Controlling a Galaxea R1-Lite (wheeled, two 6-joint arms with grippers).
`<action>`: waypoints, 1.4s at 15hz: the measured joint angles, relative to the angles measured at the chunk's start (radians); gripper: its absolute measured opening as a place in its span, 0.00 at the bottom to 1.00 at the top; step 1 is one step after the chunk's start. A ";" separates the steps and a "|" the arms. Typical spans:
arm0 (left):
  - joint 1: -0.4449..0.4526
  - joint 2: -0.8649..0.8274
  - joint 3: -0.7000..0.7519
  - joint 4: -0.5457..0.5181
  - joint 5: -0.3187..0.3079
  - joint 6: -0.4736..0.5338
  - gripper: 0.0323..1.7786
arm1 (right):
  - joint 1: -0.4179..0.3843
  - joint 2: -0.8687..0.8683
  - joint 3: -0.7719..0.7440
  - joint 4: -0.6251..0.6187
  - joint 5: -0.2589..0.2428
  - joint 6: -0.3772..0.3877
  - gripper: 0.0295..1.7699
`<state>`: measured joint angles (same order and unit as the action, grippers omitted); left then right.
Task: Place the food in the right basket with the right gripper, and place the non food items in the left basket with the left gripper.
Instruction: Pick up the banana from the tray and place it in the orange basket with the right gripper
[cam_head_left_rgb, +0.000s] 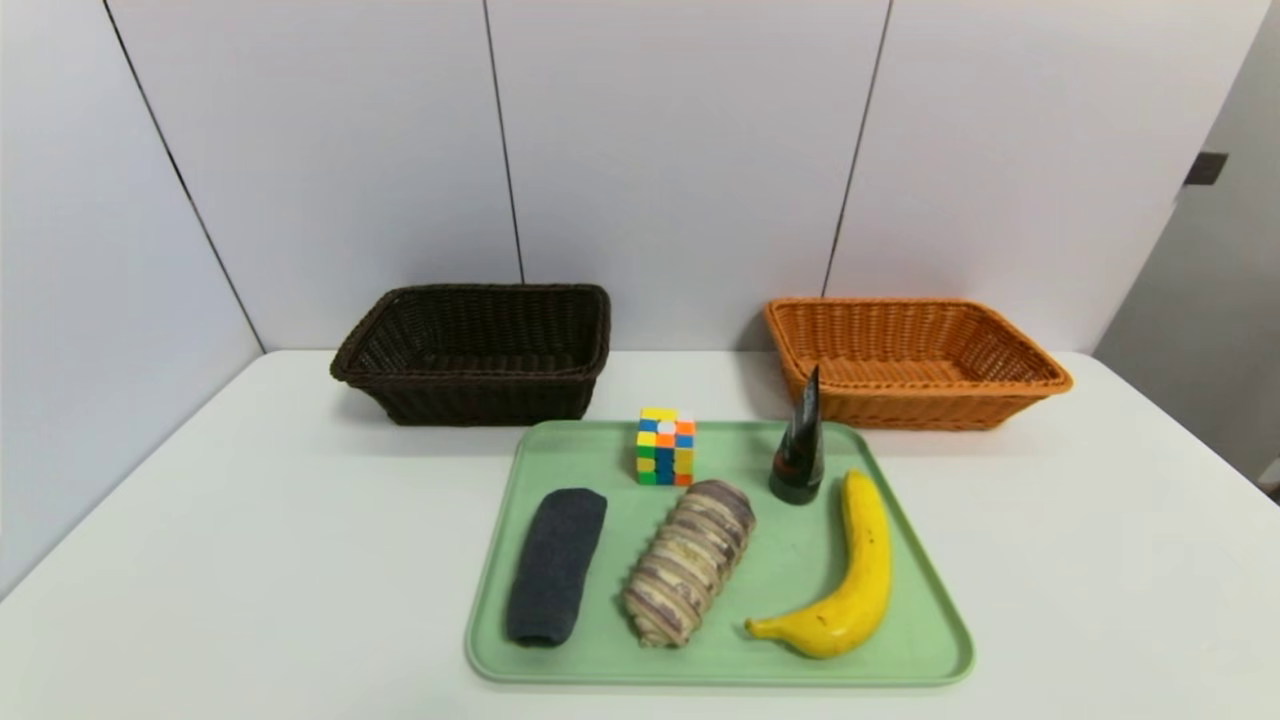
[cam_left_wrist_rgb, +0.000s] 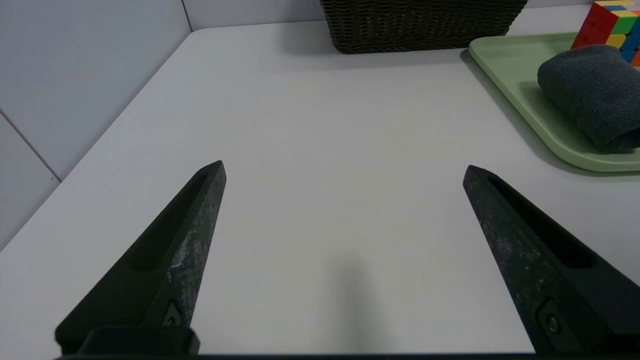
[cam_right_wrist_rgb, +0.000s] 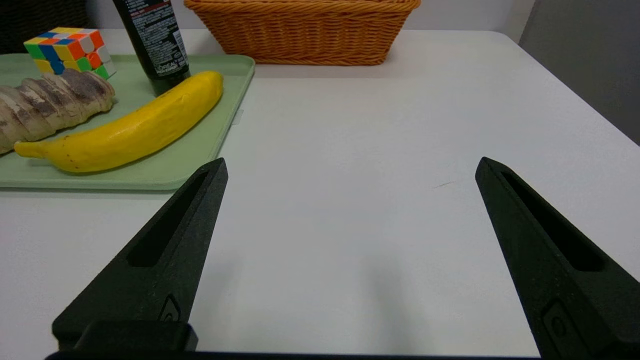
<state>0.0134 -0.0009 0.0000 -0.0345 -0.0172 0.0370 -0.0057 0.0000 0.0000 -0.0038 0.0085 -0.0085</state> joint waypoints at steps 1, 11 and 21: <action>0.000 0.000 0.000 -0.001 0.000 0.001 0.95 | 0.000 0.000 0.000 0.000 0.000 0.000 0.97; 0.000 0.000 -0.007 0.009 0.020 -0.024 0.95 | 0.000 0.010 -0.087 0.036 0.004 0.012 0.97; 0.000 0.284 -0.550 0.513 -0.105 -0.036 0.95 | -0.012 0.588 -0.728 0.363 0.032 0.147 0.97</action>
<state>0.0138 0.2836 -0.5498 0.4781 -0.1221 0.0009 -0.0177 0.5879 -0.7277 0.3587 0.0409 0.1385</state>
